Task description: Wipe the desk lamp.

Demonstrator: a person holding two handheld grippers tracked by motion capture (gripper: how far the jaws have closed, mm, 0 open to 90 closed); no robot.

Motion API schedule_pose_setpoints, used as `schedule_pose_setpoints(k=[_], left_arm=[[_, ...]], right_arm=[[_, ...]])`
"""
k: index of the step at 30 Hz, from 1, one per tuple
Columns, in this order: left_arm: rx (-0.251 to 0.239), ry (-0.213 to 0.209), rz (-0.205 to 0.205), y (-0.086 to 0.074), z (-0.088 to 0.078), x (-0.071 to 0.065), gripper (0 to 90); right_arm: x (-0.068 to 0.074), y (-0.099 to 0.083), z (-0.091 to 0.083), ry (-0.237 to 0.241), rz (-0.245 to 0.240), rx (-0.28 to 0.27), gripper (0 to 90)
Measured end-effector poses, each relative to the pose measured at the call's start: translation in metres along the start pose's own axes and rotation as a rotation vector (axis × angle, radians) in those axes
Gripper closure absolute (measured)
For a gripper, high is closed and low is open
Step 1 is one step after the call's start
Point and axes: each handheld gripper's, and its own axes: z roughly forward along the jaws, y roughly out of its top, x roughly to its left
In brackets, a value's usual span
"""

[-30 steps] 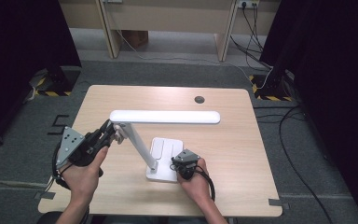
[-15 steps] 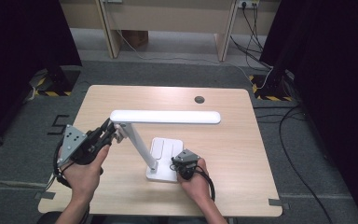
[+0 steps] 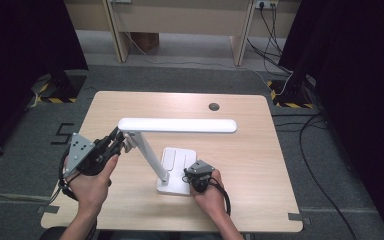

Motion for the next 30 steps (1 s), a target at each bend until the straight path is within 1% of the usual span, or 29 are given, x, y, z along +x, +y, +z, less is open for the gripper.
schedule_pose_setpoints(k=[10,15,22,30], left_arm=[[0.010,0.001,-0.006,-0.005,0.001,0.000,80.8],[0.014,0.003,0.007,-0.006,0.001,-0.001,80.7],[0.017,0.003,0.002,-0.008,0.001,-0.001,80.7],[0.027,0.000,0.000,-0.013,0.002,-0.001,80.8]], right_arm=[[0.000,0.000,0.000,0.001,0.002,-0.001,90.0],[0.000,0.000,0.000,0.001,0.001,-0.001,90.0],[0.000,0.000,0.000,0.000,0.001,-0.001,90.0],[0.000,0.000,0.000,0.001,0.001,-0.001,90.0]])
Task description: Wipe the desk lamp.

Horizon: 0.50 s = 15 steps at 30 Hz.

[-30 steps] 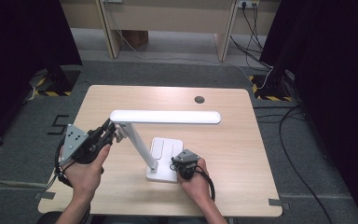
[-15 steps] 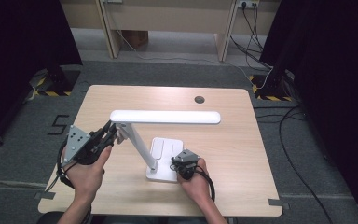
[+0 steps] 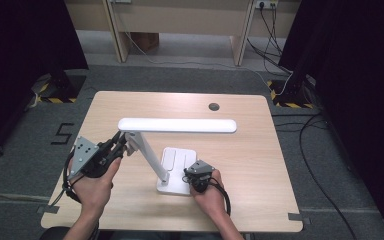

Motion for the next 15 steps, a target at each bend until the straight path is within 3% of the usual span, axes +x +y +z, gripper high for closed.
schedule_pose_setpoints(k=[15], left_arm=[[0.022,-0.005,-0.009,-0.0081,0.0005,-0.0008,80.8]], right_arm=[[0.0002,-0.0001,0.0000,0.000,0.001,0.000,90.0]])
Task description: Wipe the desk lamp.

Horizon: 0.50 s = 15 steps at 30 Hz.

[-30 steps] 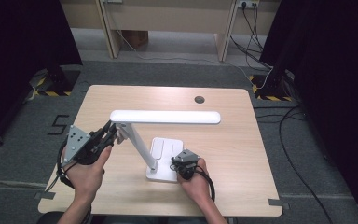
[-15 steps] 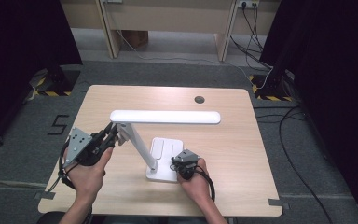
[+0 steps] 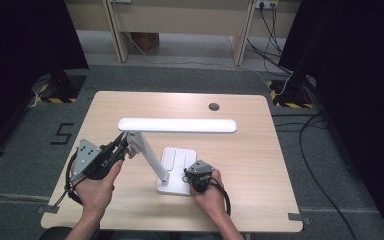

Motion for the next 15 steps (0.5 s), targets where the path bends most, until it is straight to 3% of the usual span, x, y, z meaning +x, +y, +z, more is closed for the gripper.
schedule_pose_setpoints(k=[15], left_arm=[[0.018,-0.004,-0.001,-0.0074,0.0002,-0.0017,80.8]], right_arm=[[0.0003,-0.0002,-0.0003,-0.003,0.007,0.001,90.0]])
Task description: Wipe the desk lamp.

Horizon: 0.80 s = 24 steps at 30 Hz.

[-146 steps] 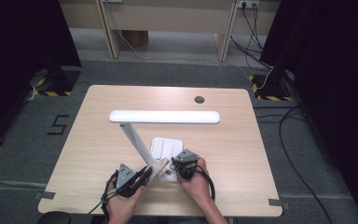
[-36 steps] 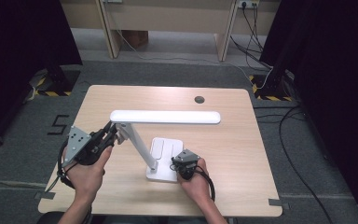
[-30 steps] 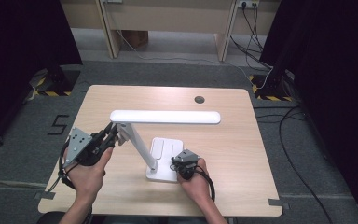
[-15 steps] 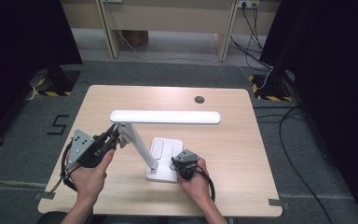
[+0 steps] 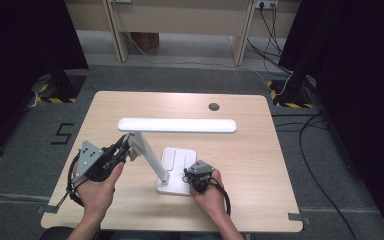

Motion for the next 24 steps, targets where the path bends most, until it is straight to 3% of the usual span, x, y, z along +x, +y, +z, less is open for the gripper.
schedule_pose_setpoints(k=[24], left_arm=[[0.033,-0.009,-0.004,-0.013,-0.001,-0.002,80.9]], right_arm=[[-0.001,0.000,0.000,0.005,0.001,-0.001,90.0]])
